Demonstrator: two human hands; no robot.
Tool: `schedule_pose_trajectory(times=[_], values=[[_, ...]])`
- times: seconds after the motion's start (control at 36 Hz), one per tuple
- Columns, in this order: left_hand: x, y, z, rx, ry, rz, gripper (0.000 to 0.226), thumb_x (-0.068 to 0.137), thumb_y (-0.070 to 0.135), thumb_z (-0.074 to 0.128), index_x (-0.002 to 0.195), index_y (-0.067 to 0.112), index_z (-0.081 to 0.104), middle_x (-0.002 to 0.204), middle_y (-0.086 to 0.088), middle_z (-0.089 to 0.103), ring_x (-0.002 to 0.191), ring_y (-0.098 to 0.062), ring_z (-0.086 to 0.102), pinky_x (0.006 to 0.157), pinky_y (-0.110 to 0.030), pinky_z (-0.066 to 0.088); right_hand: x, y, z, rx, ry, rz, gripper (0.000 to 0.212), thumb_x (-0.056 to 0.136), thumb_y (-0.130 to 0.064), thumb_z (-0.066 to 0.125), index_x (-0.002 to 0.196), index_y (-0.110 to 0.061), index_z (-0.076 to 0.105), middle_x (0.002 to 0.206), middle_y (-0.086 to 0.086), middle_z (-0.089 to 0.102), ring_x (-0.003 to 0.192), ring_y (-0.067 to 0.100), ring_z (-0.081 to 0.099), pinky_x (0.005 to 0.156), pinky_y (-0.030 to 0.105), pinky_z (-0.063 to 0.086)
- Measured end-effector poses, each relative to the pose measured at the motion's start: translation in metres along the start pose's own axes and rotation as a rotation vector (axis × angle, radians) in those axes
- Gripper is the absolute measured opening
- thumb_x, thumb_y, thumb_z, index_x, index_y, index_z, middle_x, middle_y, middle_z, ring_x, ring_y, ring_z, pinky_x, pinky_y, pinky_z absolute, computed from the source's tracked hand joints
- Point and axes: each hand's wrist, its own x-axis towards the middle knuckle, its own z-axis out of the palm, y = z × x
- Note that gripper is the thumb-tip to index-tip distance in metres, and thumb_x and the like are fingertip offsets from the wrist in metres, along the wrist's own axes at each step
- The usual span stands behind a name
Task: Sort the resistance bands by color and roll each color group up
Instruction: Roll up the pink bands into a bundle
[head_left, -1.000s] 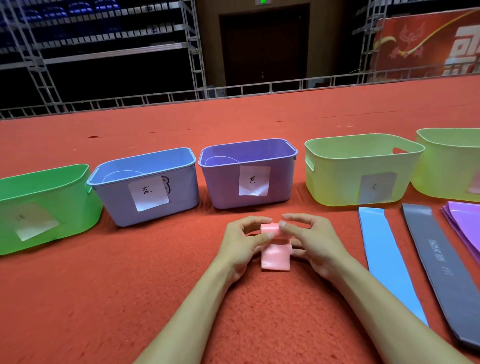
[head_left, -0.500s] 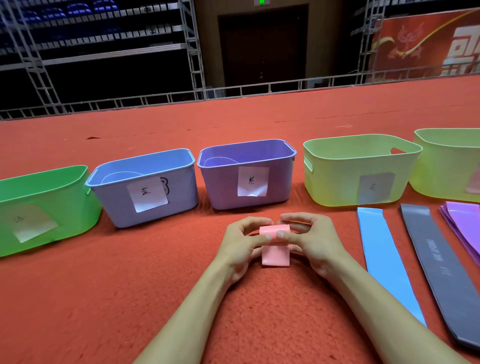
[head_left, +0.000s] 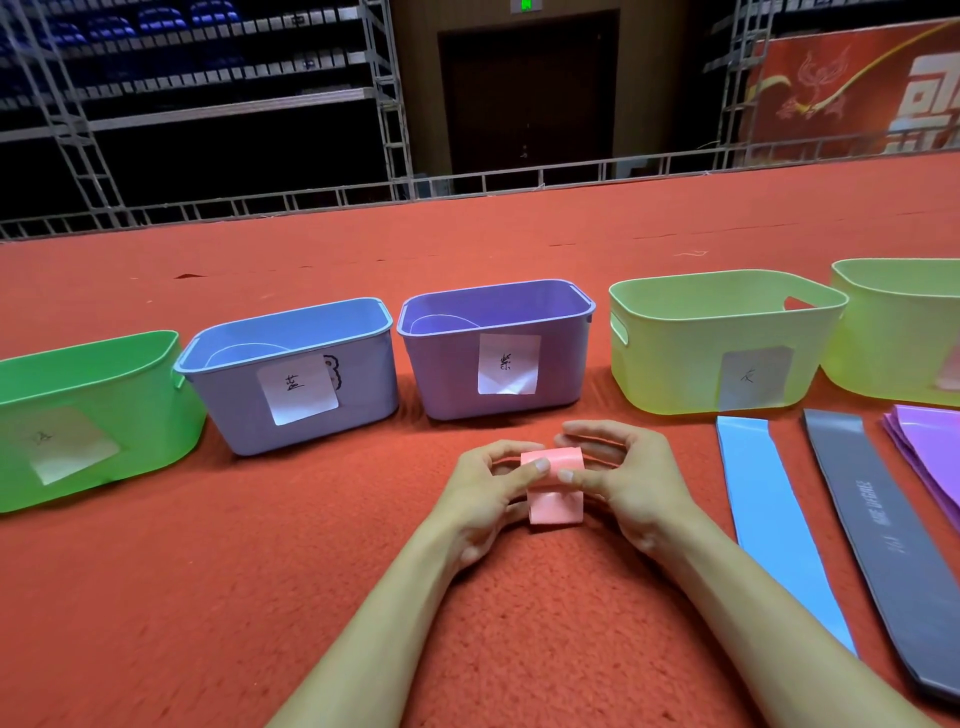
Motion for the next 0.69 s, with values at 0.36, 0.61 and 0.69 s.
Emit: schedule_pose_trajectory(times=[0.36,0.61,0.69], values=[[-0.0002,0.0004,-0.0044,0.073,0.007,0.042,0.024,0.08,0.002,0.073,0.102,0.009,0.069,0.085,-0.012,0.07,0.071,-0.016,0.065,0.065,-0.024,0.054,0.0007,0.0003,0.0018,0.009,0.015,-0.024,0.055,0.06,0.026,0.071,0.097,-0.014,0.067,0.102,0.009,0.072,0.091,0.022,0.069,0.077,0.031,0.059],[0.0004,0.0022,-0.0061,0.059,0.028,0.111,0.029,0.073,-0.009,0.074,0.095,0.01,0.07,0.093,-0.01,0.072,0.082,-0.021,0.069,0.07,-0.034,0.059,-0.0017,-0.0037,0.0047,0.11,-0.024,0.117,0.047,0.068,0.015,0.073,0.11,-0.007,0.066,0.106,0.019,0.069,0.092,0.025,0.07,0.082,0.043,0.058],[0.0004,0.0034,-0.0068,0.039,0.036,0.138,0.034,0.072,-0.016,0.071,0.092,0.011,0.07,0.089,-0.005,0.073,0.081,-0.022,0.069,0.07,-0.037,0.06,-0.0025,-0.0059,0.0061,0.161,-0.013,0.128,0.034,0.077,0.007,0.071,0.109,-0.003,0.066,0.099,0.021,0.068,0.083,0.025,0.07,0.071,0.035,0.06]])
